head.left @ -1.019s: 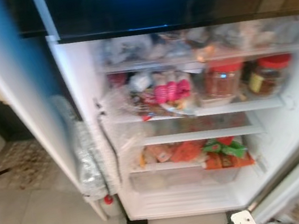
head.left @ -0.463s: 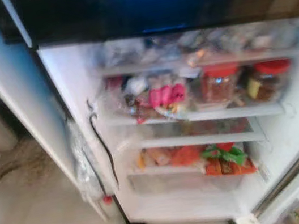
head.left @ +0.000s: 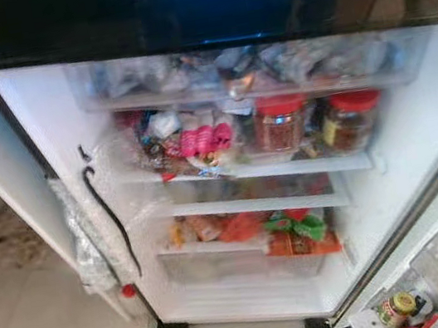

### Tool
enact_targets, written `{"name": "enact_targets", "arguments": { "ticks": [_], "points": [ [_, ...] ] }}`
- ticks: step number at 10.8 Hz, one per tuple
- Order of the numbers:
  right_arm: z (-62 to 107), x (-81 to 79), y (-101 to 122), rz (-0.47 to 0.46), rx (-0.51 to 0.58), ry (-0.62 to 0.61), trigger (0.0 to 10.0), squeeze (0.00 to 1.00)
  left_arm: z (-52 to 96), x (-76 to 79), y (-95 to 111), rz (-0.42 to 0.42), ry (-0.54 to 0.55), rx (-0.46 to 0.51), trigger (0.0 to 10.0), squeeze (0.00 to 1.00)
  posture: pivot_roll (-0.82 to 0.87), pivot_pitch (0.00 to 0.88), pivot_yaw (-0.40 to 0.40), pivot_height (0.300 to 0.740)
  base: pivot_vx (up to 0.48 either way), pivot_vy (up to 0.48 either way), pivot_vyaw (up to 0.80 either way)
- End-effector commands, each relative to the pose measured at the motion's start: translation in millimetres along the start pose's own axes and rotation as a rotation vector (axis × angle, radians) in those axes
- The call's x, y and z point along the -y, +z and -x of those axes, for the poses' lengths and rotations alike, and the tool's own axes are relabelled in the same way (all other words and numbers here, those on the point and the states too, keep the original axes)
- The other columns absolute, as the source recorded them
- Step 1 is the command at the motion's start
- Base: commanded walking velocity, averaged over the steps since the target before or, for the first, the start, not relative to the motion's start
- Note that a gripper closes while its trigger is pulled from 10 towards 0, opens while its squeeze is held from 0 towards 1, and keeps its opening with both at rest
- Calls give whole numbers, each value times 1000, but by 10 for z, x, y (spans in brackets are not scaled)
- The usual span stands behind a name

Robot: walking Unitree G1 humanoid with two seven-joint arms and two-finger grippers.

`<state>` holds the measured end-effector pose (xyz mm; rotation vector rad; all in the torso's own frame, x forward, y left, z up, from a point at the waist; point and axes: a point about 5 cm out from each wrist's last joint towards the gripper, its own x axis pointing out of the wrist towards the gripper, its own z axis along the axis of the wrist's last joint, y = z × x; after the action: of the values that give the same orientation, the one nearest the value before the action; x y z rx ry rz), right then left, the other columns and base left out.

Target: Restocking fridge

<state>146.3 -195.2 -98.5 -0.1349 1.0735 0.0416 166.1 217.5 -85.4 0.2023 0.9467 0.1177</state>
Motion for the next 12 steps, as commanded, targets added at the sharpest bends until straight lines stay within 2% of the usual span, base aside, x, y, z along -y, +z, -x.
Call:
{"name": "enact_targets", "arguments": {
  "ticks": [1,4,10,12],
  "points": [
    [-6,-44,16,-7,3,10,10000,0,7,-48,-36,-8,9,-9,10000,0,-56,28,-46,740,0,0,0],
    [-6,-47,8,-16,-2,14,10000,0,7,-47,-36,-8,9,-9,10000,0,-57,28,-46,740,0,0,0],
    [-7,-47,5,0,-12,14,10000,0,7,-51,-37,-7,11,-9,10000,0,-53,27,-47,740,0,0,-645],
    [-7,-48,5,1,-12,12,10000,0,7,-54,-38,-9,12,-8,10000,0,-53,28,-46,740,0,0,0]
  ]
}}
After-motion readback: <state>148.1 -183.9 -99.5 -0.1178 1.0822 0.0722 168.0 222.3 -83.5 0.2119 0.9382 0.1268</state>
